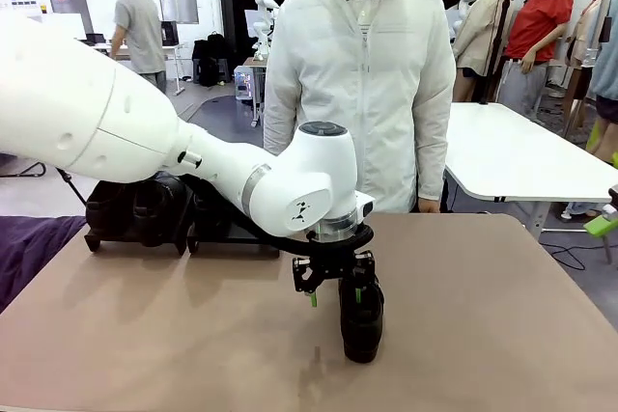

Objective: Organize the shoes by placing them on the stand.
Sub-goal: Place the Shoe from the middle of the table onto the Shoes Stand.

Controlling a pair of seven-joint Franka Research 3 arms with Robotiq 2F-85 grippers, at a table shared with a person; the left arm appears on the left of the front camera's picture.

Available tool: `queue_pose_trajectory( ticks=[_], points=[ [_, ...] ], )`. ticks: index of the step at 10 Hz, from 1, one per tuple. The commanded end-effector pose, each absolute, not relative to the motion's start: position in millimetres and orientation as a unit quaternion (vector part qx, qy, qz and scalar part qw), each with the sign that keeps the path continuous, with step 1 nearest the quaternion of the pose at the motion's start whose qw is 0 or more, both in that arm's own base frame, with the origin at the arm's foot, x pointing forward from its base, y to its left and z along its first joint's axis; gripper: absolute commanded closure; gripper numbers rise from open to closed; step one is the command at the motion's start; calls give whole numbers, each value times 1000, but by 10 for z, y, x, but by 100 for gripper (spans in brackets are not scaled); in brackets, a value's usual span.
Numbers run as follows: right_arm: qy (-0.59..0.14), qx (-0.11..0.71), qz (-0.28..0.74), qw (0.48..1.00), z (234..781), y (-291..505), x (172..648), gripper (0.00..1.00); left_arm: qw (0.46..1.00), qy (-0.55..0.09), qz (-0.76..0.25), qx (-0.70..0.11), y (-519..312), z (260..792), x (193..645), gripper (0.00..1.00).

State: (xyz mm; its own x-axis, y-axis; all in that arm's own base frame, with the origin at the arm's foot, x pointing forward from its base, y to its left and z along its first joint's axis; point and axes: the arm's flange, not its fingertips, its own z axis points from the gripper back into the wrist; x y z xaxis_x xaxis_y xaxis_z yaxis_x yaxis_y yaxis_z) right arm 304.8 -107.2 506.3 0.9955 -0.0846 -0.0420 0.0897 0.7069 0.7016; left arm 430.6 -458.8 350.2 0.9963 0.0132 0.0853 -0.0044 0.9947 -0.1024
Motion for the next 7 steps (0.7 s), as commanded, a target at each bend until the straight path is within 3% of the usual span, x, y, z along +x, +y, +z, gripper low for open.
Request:
queue_pose_trajectory(
  ticks=[1,2,3,7],
  points=[
    [2,375,-33,926,5083,-1124,3043,0,997,-44,8,-59,-4625,3471,4331,15],
    [2,375,-33,926,5083,-1124,3043,0,996,-52,8,-68,-4649,3457,4338,49],
    [2,375,-33,926,5083,-1124,3043,0,996,-57,2,-70,-4647,3461,4328,100],
    [2,375,-33,926,5083,-1124,3043,0,995,-74,-14,-68,-4633,3484,4284,100]
  ],
)
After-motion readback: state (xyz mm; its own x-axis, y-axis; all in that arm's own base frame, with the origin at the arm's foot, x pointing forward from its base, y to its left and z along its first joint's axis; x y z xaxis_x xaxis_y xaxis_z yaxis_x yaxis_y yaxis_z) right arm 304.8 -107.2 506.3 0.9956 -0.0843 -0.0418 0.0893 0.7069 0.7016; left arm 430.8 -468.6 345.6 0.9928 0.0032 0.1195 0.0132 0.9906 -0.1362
